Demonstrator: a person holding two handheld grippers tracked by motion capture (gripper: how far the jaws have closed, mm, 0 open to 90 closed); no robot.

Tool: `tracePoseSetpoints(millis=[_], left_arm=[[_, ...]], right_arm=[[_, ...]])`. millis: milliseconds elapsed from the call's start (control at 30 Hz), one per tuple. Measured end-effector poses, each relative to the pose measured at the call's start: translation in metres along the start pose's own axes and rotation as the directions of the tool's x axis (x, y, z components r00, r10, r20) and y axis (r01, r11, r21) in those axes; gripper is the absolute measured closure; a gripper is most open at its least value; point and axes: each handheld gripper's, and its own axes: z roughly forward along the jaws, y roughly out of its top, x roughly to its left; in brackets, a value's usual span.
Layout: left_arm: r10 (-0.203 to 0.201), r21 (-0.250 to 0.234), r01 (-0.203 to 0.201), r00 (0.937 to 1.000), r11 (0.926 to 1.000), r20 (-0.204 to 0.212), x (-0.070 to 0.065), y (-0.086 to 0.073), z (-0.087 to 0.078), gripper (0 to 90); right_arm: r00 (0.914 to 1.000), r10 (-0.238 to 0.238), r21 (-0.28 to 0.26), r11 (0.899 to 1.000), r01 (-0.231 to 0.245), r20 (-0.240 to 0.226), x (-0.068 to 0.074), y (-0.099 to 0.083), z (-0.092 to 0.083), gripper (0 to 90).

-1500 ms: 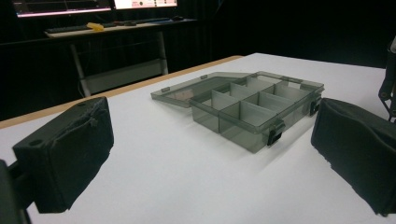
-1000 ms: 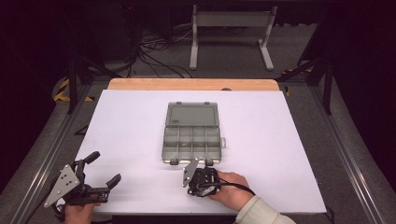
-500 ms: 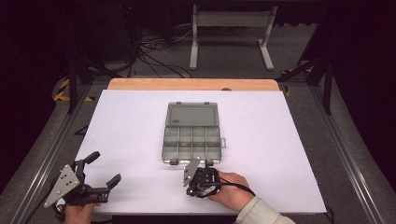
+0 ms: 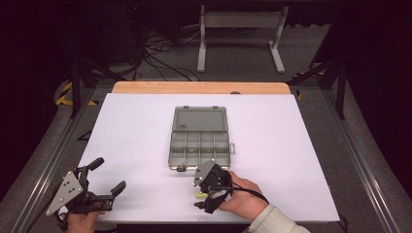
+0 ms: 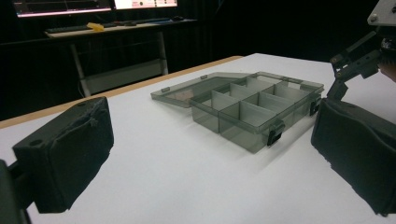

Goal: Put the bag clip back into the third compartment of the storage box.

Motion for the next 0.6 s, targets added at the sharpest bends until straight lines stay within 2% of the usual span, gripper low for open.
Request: tracePoseSetpoints(millis=[267, 367, 400, 467, 600], left_arm=[[-0.002, 0.0, 0.002, 1.0, 1.0, 0.001, 0.0, 0.0, 0.0, 0.0], [0.0, 0.0, 0.0, 1.0, 1.0, 0.002, 0.0, 0.0, 0.0, 0.0], [-0.001, 0.001, 0.001, 1.0, 1.0, 0.002, 0.0, 0.0, 0.0, 0.0], [-0.001, -0.002, 0.001, 1.0, 1.0, 0.0, 0.0, 0.0, 0.0, 0.0], [0.0, 0.0, 0.0, 1.0, 1.0, 0.002, 0.0, 0.0, 0.0, 0.0]], right_arm=[[0.9998, -0.004, 0.055, 0.998, 0.003, 0.019, -0.005, -0.004, 0.005, 16.0], [0.9999, 0.0, 0.079, 0.997, -0.001, 0.017, -0.006, -0.006, 0.009, 18.0], [0.9998, 0.015, 0.091, 0.996, -0.016, 0.011, -0.005, -0.007, 0.009, 19.0], [0.9997, 0.024, 0.104, 0.994, -0.024, 0.002, -0.005, -0.008, 0.011, 23.7], [1.0, 0.006, 0.111, 0.994, -0.005, -0.005, -0.005, -0.009, 0.012, 35.5]])
